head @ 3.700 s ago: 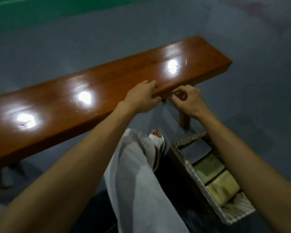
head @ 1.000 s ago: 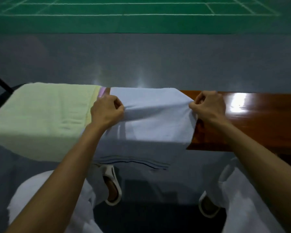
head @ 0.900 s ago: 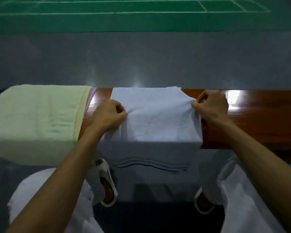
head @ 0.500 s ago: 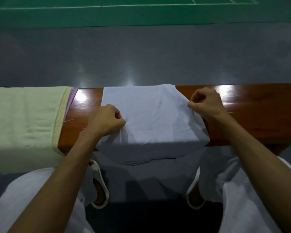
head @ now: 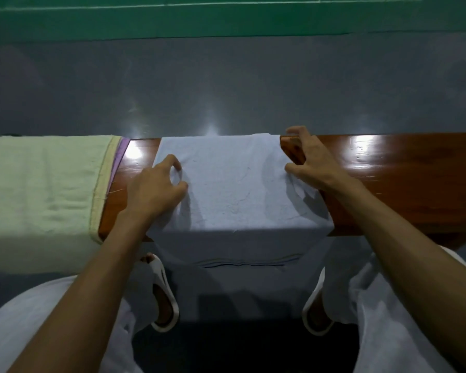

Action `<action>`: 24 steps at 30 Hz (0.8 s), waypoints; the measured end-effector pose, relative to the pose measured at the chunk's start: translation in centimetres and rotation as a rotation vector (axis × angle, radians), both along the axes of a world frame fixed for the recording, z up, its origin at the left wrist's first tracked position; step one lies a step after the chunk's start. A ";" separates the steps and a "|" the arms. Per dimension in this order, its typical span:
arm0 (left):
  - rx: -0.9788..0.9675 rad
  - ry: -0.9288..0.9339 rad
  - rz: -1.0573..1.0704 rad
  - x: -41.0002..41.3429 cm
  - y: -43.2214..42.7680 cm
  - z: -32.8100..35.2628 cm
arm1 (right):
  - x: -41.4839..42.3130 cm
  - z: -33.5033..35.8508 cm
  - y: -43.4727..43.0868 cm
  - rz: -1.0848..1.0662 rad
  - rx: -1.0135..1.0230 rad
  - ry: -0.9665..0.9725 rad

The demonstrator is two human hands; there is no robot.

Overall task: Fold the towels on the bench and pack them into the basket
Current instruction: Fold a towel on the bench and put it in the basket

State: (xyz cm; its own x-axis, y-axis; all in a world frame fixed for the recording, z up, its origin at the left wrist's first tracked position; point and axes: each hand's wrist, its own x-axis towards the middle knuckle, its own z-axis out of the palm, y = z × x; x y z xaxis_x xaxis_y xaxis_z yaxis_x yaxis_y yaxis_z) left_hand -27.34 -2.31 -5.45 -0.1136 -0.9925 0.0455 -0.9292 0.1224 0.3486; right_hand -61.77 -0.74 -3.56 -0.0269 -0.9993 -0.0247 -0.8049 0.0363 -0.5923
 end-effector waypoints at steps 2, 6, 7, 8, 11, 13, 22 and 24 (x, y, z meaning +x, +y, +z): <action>0.007 0.010 0.004 0.3 0.0 0.0 | 0.6 -0.2 -0.3 0.023 -0.035 0.035; -0.017 0.015 -0.010 0.4 0.2 -0.4 | 1.8 -0.7 -0.5 0.079 -0.083 0.100; -0.022 0.016 -0.016 0.4 0.2 -0.5 | 2.0 -0.9 -0.6 0.080 -0.085 0.122; -0.024 0.017 -0.019 0.4 0.2 -0.5 | 2.1 -1.1 -0.7 0.072 -0.085 0.150; -0.023 0.026 -0.015 0.5 0.3 -0.7 | 1.6 -1.5 -1.0 0.008 -0.082 0.235; -0.011 0.040 -0.026 0.3 0.4 -0.7 | 0.5 -1.8 -1.2 -0.054 -0.060 0.274; 0.134 0.272 -0.005 -1.7 0.5 0.0 | -1.0 -2.4 1.1 -0.161 -0.076 0.234; 0.104 0.353 0.081 -1.5 0.7 0.6 | -0.7 -2.4 2.3 -0.254 -0.122 0.246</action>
